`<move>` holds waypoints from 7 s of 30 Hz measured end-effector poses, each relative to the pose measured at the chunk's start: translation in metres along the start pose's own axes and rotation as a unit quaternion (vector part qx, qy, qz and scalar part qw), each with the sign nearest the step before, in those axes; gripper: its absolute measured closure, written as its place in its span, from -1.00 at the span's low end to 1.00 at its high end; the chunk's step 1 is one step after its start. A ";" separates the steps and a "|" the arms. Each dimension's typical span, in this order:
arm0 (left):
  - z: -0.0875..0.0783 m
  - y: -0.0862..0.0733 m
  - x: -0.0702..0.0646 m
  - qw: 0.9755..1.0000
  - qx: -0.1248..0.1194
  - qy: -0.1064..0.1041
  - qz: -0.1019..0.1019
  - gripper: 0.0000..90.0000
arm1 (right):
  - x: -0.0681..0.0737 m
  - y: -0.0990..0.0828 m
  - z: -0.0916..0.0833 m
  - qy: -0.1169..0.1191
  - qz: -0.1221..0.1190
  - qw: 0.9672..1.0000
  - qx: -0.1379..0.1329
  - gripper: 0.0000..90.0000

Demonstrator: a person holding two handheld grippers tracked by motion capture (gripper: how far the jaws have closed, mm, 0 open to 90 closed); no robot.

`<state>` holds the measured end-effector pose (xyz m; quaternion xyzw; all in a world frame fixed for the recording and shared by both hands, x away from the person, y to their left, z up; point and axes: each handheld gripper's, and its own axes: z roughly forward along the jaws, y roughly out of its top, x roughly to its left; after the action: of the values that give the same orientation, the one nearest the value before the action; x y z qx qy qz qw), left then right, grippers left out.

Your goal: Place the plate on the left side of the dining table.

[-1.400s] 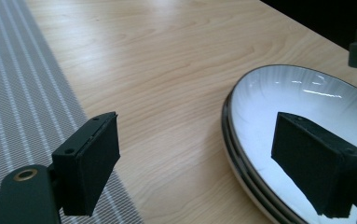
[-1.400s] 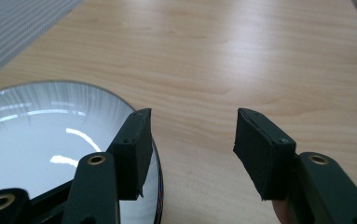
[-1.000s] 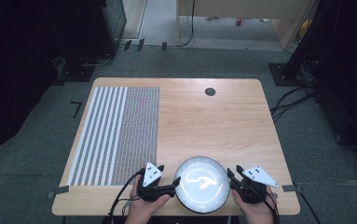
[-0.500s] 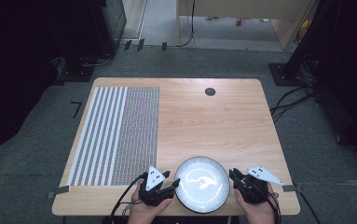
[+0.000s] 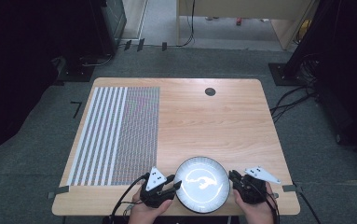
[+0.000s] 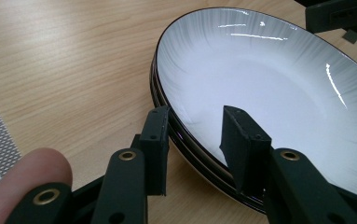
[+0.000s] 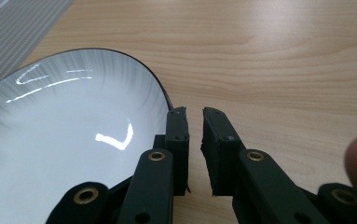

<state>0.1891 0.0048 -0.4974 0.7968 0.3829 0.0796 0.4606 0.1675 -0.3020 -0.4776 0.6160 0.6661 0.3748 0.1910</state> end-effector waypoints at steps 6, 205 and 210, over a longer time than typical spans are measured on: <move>0.000 0.000 0.001 1.000 0.002 -0.004 -0.003 0.37 | 0.003 -0.002 0.004 -0.012 0.001 1.000 0.012 0.87; 0.008 0.002 0.001 0.999 0.015 0.016 -0.025 0.35 | -0.021 -0.003 -0.002 0.131 0.172 0.975 0.056 0.84; 0.008 0.002 0.001 0.999 0.012 0.023 -0.029 0.41 | -0.013 -0.001 0.002 0.121 0.154 0.979 0.049 0.81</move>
<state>0.1949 -0.0009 -0.5007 0.7887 0.4171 0.0797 0.4446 0.1700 -0.3143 -0.4823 0.6698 0.5992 0.4383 0.0181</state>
